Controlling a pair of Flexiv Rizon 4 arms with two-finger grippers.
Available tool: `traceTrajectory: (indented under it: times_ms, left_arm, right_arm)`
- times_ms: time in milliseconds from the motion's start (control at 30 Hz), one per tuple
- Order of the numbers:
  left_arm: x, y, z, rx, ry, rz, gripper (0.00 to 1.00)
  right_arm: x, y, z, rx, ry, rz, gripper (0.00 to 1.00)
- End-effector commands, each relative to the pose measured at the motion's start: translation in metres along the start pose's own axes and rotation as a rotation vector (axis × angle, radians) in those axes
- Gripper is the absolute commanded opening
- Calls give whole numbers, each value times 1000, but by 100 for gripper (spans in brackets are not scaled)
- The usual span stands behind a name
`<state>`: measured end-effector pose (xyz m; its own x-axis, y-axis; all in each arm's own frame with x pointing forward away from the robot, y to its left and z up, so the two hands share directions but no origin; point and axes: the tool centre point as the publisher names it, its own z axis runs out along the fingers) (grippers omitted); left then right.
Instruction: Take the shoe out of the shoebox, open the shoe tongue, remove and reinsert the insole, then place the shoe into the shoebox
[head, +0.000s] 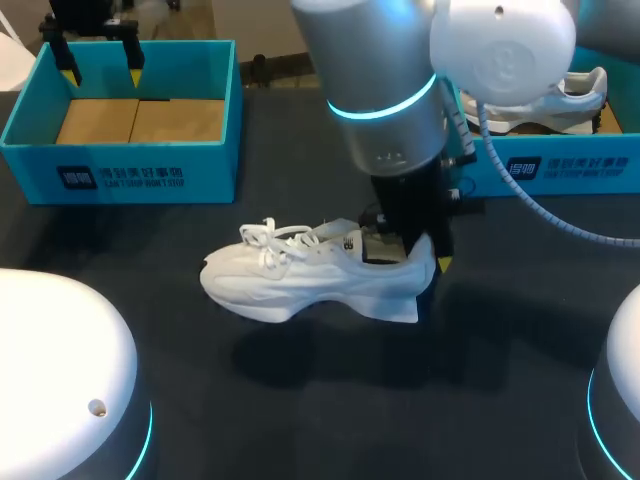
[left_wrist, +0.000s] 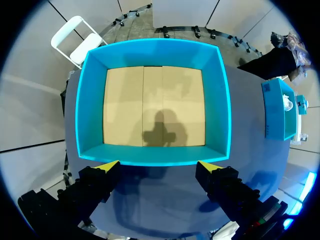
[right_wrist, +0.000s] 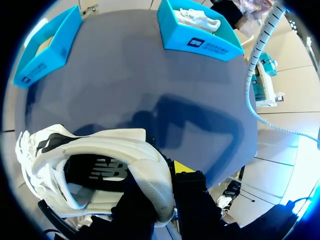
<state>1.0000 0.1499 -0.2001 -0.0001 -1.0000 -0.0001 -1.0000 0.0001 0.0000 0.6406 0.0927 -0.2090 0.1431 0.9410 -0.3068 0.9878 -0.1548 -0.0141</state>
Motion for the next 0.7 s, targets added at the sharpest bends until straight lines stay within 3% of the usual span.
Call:
traceTrajectory:
  times_ms: [33, 367, 700]
  left_arm:
    - [0, 0, 0, 0, 0, 0, 100]
    - [0, 0, 0, 0, 0, 0, 100]
    - [0, 0, 0, 0, 0, 0, 100]
  right_arm:
    - [9, -11, -5, -11, -16, 106, 0]
    - [9, -11, -5, -11, -16, 106, 0]
    - [31, 23, 42, -24, 27, 199, 0]
